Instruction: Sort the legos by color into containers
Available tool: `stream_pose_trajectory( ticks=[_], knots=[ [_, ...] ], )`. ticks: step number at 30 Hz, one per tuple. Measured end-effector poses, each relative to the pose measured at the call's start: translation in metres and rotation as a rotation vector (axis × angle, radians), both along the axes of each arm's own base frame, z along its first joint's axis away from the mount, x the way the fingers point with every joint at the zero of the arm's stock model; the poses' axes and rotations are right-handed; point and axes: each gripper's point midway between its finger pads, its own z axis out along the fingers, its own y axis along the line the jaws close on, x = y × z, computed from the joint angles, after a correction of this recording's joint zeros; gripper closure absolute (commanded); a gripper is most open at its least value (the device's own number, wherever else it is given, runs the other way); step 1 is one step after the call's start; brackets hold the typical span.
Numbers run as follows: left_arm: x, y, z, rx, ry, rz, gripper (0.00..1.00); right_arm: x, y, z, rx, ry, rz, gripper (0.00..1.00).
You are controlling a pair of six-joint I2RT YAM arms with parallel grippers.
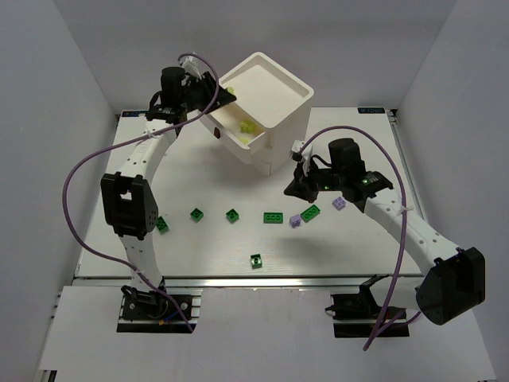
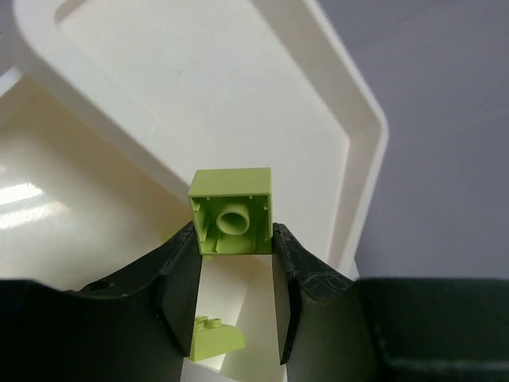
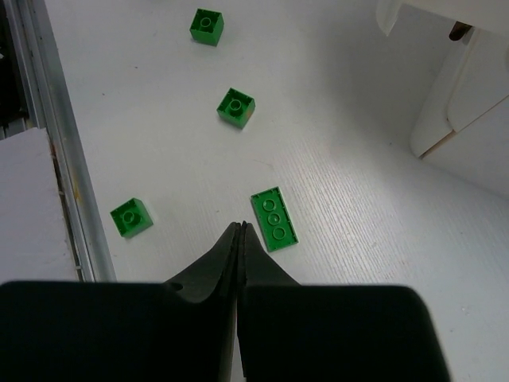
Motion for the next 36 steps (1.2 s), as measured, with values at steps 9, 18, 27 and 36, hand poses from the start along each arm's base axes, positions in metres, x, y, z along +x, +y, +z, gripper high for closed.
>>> stream_pose_trajectory(
  ticks=[9,18,27,36],
  knots=[
    [-0.002,0.008,-0.038,0.066,0.138,0.066,0.39,0.008,0.002,-0.014,-0.033,0.026,-0.009,0.72],
    [0.003,0.007,0.002,0.034,0.071,0.072,0.76,0.02,0.019,-0.016,-0.038,0.017,0.097,0.88],
    [-0.053,0.039,0.031,0.071,0.036,0.162,0.8,0.029,0.075,0.014,-0.031,-0.1,0.238,1.0],
    [-0.203,0.119,0.019,0.149,0.054,0.46,0.21,0.058,0.152,0.021,-0.165,-0.244,0.111,1.0]
  ],
)
